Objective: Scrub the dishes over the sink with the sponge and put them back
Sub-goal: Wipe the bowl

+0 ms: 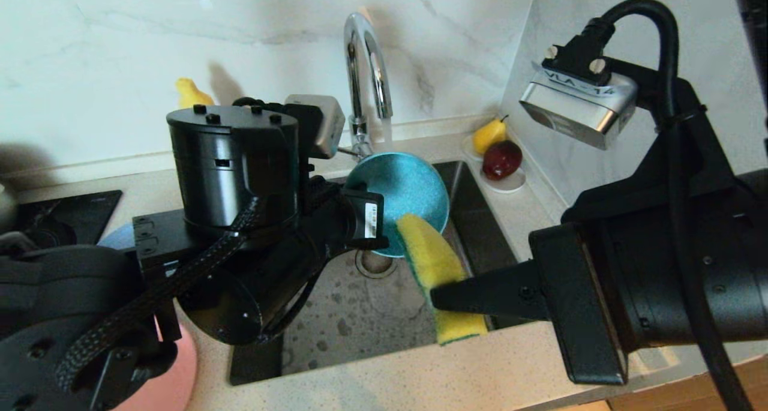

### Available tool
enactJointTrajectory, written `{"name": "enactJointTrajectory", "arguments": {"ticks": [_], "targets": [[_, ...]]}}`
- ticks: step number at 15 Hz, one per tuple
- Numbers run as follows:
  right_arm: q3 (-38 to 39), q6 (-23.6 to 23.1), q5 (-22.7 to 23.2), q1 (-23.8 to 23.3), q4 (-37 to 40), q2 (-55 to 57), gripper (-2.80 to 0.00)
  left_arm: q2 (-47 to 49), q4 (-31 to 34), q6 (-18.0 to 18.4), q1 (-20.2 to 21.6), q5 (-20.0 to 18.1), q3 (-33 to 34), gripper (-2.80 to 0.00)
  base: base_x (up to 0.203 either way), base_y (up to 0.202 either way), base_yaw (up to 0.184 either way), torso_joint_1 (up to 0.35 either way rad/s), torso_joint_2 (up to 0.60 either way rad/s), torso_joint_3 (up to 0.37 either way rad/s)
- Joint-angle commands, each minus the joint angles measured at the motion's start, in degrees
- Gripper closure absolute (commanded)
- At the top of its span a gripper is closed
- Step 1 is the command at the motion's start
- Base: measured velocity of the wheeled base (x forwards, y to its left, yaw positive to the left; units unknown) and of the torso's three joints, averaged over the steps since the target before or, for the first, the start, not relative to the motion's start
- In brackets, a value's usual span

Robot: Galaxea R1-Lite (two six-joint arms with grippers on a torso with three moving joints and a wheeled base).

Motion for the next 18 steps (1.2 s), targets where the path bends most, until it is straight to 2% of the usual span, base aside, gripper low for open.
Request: {"name": "enactJointTrajectory", "arguments": {"ticks": [1,5,9,18], "targets": [[-0.62,0.16,0.1,-0.13,0.11,1.88,0.0,0.9,-0.2,0.01,-0.35,0.53,-0.41,0.0,0.0,0.0,0.0,0.0,0.0,0.0],[-1.01,0.09,0.51,-3.72,-0.06,4.08,0.0,-0.07,-1.42,-0.02,-0.41,0.94,0.02,0.0,0.0,0.0,0.0,0.0,0.0,0.0],[-2.6,0.07,2.91,-7.09,-0.25,5.53,0.0,-1.21,-1.53,0.11,-0.41,0.84,1.55,0.0,0.0,0.0,0.0,0.0,0.0,0.0],[-6.25,0.07,4.47,-9.21,-0.33,7.82,0.0,-1.2,-3.81,0.33,-4.28,0.83,5.39,0.0,0.0,0.0,0.0,0.0,0.0,0.0]]}}
